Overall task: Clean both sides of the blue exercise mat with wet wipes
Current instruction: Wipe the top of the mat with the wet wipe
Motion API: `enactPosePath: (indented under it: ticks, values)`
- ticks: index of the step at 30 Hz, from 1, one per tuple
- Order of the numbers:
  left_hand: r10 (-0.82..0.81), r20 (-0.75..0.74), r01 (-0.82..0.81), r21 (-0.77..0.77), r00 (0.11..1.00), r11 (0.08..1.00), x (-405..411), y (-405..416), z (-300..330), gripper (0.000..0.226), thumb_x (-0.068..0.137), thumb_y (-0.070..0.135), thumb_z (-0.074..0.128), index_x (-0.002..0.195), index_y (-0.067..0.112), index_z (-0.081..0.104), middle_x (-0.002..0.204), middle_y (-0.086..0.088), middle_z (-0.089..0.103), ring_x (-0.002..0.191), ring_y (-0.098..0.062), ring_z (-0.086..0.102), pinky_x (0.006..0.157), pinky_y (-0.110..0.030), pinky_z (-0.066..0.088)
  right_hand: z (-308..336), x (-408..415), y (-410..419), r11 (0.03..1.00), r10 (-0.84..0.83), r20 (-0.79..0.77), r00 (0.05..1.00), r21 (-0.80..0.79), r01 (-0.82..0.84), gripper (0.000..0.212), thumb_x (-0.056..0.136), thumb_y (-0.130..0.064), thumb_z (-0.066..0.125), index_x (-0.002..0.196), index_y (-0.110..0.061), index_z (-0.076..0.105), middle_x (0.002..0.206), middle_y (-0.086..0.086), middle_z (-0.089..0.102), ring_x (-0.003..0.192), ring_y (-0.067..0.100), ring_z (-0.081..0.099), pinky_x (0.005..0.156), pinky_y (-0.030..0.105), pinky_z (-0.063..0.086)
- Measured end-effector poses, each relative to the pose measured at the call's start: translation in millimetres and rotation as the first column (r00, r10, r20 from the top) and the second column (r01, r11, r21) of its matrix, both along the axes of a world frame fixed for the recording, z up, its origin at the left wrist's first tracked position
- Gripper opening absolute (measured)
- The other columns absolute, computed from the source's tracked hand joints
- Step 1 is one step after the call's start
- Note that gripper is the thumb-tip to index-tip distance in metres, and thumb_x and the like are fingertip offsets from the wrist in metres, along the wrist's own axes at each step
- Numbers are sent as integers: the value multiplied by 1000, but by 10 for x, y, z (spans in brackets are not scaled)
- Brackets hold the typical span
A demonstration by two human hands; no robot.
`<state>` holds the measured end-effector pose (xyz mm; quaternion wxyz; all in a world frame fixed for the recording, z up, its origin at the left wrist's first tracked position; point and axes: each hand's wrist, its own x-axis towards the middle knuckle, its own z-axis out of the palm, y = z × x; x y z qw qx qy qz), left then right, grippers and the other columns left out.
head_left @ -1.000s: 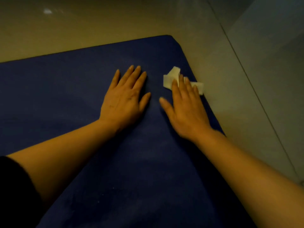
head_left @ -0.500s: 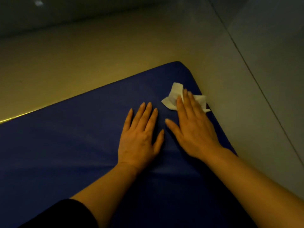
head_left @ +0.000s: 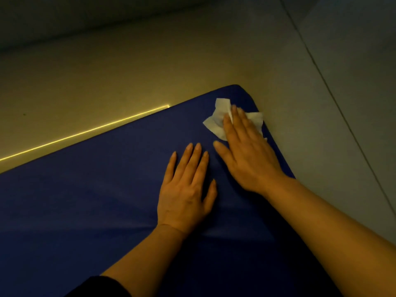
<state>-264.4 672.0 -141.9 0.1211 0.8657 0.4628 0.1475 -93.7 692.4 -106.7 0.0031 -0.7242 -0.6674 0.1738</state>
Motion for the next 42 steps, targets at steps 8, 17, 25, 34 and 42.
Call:
enactPosePath:
  ticks: [8,17,25,34,42]
  values:
    - [34,34,-34,2,999,999,17,-8,1,56,94,36,49,138,2,49,146,-16,43,141,-26,33,117,-47,23,-48,-55,854,985,-173,-91,981,-33,171,69,98,-53,14,150,-11,-1,158,7,-7,145,18,-8,117,33,-5]
    - [153,-57,-154,-11,987,988,21,-7,32,73,91,49,47,139,-6,43,144,-22,43,141,-34,31,118,-53,15,24,96,690,1000,28,-42,999,7,-28,63,99,-47,16,150,-15,-1,158,3,-6,145,14,-7,114,28,-5]
    - [144,-42,-144,-9,989,990,24,0,19,73,90,47,48,141,-5,42,147,-21,41,142,-32,29,118,-54,16,7,-497,624,999,1,-219,976,46,9,64,99,-49,17,151,-18,0,159,1,-2,145,11,-4,115,30,1]
    - [147,-3,-147,-5,989,989,18,-1,20,74,89,47,48,140,-6,42,145,-21,43,141,-34,31,118,-54,15,-23,-462,470,990,-120,-302,946,37,138,61,99,-49,17,151,-24,-1,159,-3,-5,144,9,-8,115,33,-8]
    - [180,39,-180,-6,983,984,18,-1,28,71,90,42,47,138,-10,41,142,-25,43,139,-36,33,118,-53,17,-6,-281,455,993,-97,-243,965,43,111,60,100,-46,17,151,-19,2,159,-1,0,145,11,-3,119,35,5]
